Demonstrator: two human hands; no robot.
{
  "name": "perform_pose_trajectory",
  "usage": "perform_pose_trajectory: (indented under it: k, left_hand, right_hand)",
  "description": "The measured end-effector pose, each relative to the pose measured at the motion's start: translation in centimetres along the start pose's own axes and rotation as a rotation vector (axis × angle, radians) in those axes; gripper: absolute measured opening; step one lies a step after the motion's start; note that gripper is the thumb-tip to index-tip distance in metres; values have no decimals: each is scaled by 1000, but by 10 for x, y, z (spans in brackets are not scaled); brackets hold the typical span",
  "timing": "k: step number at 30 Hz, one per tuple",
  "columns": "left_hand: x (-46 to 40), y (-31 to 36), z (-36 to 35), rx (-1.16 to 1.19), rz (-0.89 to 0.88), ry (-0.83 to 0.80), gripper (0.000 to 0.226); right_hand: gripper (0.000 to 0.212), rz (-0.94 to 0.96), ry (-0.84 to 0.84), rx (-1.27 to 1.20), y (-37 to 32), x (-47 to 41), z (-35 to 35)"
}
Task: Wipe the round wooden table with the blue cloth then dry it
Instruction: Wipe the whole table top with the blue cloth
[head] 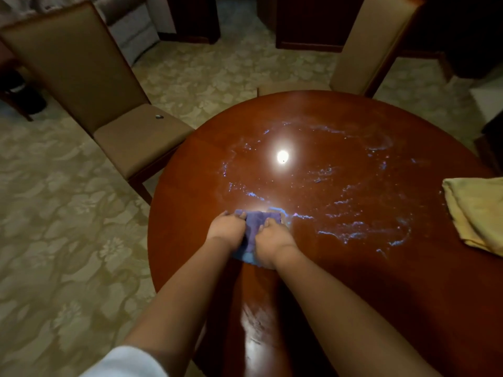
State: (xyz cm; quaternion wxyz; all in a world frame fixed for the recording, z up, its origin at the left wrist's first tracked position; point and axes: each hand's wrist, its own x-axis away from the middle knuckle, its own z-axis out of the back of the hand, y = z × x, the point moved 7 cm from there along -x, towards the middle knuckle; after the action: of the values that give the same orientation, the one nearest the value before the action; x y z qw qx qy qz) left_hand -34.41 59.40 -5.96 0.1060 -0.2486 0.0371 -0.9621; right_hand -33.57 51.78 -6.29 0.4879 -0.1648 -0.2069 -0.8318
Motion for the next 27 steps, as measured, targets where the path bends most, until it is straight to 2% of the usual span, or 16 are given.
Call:
perform_pose_trajectory:
  k: [4,7,17,27]
  left_hand:
    - [21,3,-14,26,23,-17,56]
    - [55,24,-23,27,10,-8,50]
    - [128,72,-58,62,131,-69,51]
    - [115,66,-44,22,36,-81,48]
  right_hand:
    - [55,-34,-18,-116,8,21,-9]
    - [66,12,-52,-131,4,49,-22]
    - [66,123,-34,-69,-26,122,-63]
    - [66,114,-41,-52,-23,107,-45]
